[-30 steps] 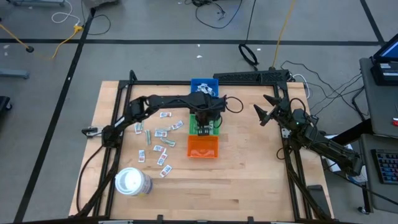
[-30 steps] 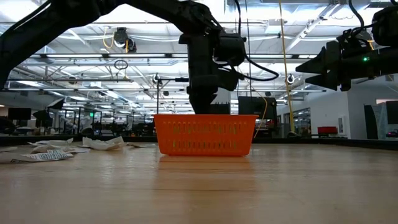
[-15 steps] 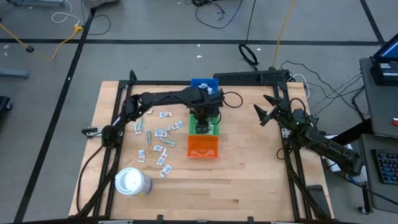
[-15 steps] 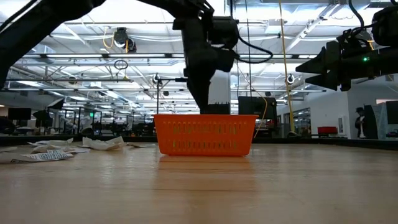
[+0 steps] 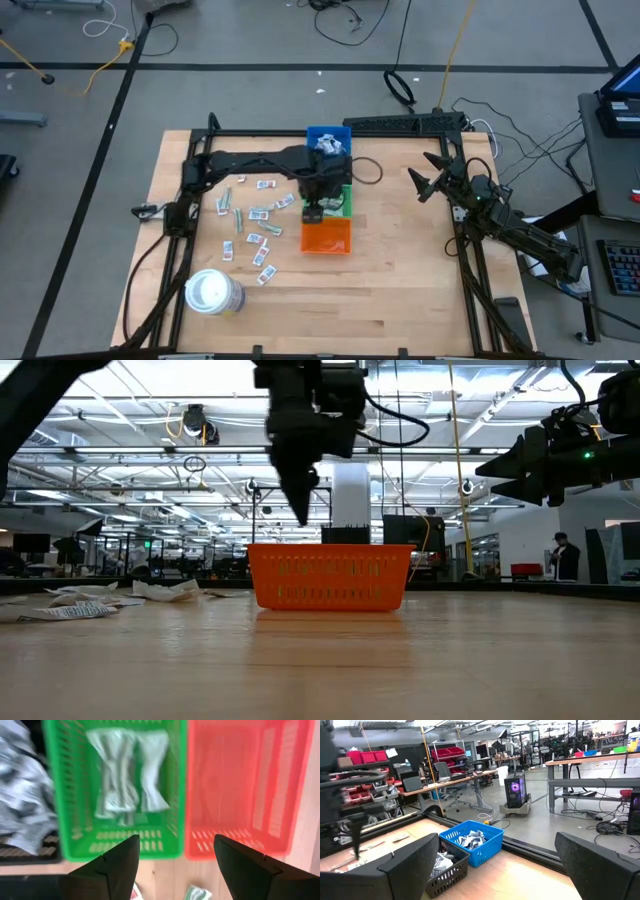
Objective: Pick & Place First Aid Supplies
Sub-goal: Put the green bandage into the green bin
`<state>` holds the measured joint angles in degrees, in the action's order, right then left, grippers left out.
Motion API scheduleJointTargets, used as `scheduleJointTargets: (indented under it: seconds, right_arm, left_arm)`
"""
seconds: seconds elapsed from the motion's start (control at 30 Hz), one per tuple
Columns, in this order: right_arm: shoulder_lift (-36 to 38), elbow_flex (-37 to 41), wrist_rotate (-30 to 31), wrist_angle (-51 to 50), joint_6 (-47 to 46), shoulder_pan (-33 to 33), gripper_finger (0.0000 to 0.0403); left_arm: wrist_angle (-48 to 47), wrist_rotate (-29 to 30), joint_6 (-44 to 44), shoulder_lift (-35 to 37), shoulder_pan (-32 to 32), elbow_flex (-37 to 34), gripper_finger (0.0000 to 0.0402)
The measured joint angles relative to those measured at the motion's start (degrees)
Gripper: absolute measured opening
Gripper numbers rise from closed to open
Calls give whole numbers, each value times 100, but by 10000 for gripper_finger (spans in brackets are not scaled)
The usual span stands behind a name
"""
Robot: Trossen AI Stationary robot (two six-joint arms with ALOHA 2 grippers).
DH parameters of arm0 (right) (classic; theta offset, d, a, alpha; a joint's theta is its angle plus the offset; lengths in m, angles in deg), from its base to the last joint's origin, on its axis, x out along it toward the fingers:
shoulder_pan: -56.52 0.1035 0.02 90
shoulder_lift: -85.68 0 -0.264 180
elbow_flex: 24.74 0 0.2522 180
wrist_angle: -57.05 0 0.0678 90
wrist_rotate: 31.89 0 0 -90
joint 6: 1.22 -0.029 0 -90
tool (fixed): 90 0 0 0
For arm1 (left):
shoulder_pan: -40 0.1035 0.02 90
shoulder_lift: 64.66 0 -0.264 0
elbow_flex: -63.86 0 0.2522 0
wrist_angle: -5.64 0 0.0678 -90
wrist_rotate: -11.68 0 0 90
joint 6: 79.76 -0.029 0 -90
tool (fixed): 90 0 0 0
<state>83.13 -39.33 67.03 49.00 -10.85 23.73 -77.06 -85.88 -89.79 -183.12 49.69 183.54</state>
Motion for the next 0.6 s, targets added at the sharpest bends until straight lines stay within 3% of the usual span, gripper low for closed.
scheduleJointTargets:
  seconds: [0.33, 0.6]
  right_arm:
    - [0, 0, 0, 0, 0, 0, 393]
    - [0, 1, 0, 0, 0, -1, 393]
  left_arm:
    - [1371, -61, -230, 1578, -417, -2770, 266]
    - [1809, 7, -472, 2455, -512, -3997, 267]
